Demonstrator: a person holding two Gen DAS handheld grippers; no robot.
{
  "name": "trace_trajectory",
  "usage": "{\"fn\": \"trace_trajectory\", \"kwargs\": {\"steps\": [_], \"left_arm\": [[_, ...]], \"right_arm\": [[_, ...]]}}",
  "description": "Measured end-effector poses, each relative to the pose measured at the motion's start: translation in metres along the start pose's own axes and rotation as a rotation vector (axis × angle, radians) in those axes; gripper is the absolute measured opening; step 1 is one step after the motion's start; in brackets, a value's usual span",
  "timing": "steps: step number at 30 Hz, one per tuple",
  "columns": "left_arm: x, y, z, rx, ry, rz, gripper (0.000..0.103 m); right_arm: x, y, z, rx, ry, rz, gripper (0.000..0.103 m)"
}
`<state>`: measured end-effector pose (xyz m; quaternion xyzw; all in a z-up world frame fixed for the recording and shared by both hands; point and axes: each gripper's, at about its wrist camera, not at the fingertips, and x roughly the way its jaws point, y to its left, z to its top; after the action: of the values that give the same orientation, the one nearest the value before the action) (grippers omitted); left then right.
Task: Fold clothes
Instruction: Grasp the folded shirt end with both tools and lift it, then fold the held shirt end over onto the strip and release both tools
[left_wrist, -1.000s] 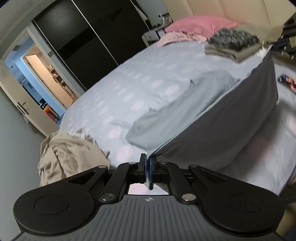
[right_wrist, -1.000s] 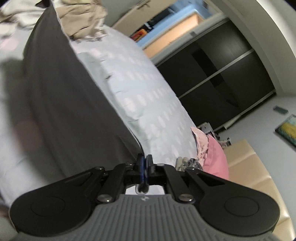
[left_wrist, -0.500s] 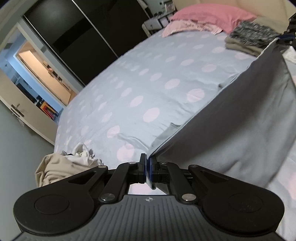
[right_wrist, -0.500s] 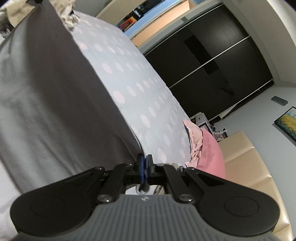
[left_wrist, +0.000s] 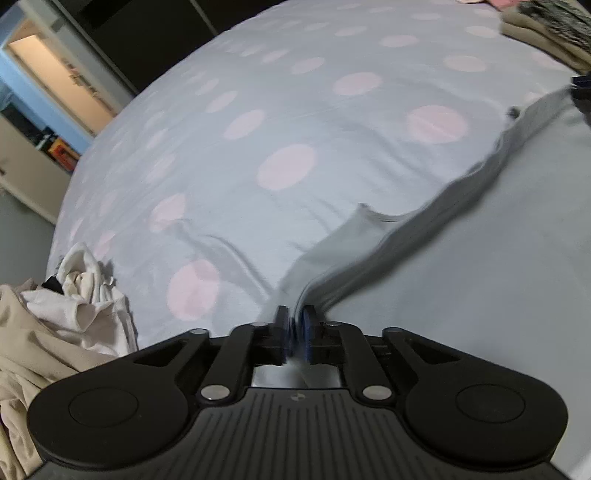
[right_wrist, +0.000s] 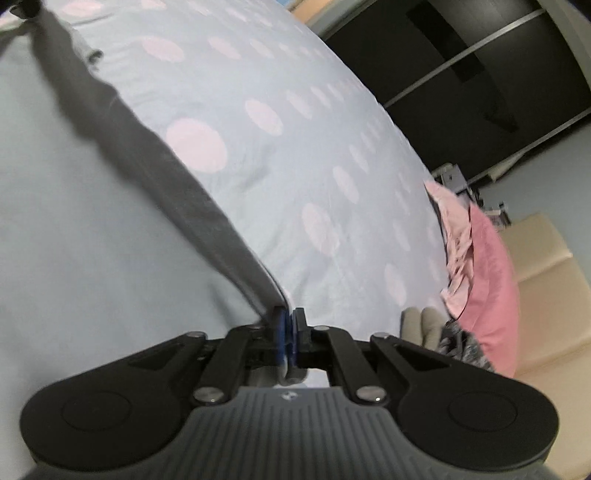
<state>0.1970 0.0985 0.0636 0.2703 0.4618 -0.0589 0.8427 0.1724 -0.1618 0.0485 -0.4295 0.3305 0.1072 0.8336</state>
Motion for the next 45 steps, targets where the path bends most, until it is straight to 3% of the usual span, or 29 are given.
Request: {"fn": "trace_trajectory", "kwargs": {"steps": [5, 7, 9, 11, 20, 25, 29, 37, 43, 44, 45], "left_arm": [[0.006, 0.014, -0.013, -0.066, -0.001, 0.022, 0.020], [-0.002, 0.020, -0.023, -0.107, -0.012, 0.026, 0.027], [-0.013, 0.023, -0.035, -0.146, -0.025, 0.017, 0.035], [-0.028, 0.023, -0.048, -0.184, -0.040, -0.029, 0.040], [-0.084, 0.006, -0.112, -0.367, -0.042, -0.211, 0.042], [-0.093, -0.006, -0.149, -0.520, -0.023, -0.294, 0.042], [-0.091, -0.016, -0.175, -0.636, -0.024, -0.318, 0.042], [-0.071, -0.017, -0.206, -0.911, -0.049, -0.392, 0.050], [-0.066, -0.019, -0.208, -0.961, -0.064, -0.409, 0.062], [-0.065, -0.021, -0.207, -0.961, -0.063, -0.397, 0.061], [-0.066, -0.022, -0.205, -0.959, -0.063, -0.380, 0.054]], "right_arm": [[0.020, -0.019, -0.007, 0.092, 0.023, -0.008, 0.010], [0.027, -0.031, -0.006, 0.138, 0.025, 0.005, 0.017], [0.017, -0.036, -0.011, 0.209, 0.017, 0.048, 0.031], [0.009, -0.043, -0.015, 0.276, 0.015, 0.105, 0.033], [-0.066, -0.035, -0.087, 0.570, 0.085, 0.359, 0.034], [-0.077, -0.026, -0.126, 0.787, 0.150, 0.460, 0.036], [-0.082, -0.015, -0.157, 0.966, 0.212, 0.544, 0.036], [-0.081, 0.001, -0.181, 1.195, 0.243, 0.635, 0.037], [-0.073, 0.004, -0.188, 1.270, 0.229, 0.660, 0.037], [-0.072, 0.004, -0.188, 1.272, 0.226, 0.657, 0.033], [-0.073, 0.005, -0.186, 1.268, 0.223, 0.649, 0.023]]}}
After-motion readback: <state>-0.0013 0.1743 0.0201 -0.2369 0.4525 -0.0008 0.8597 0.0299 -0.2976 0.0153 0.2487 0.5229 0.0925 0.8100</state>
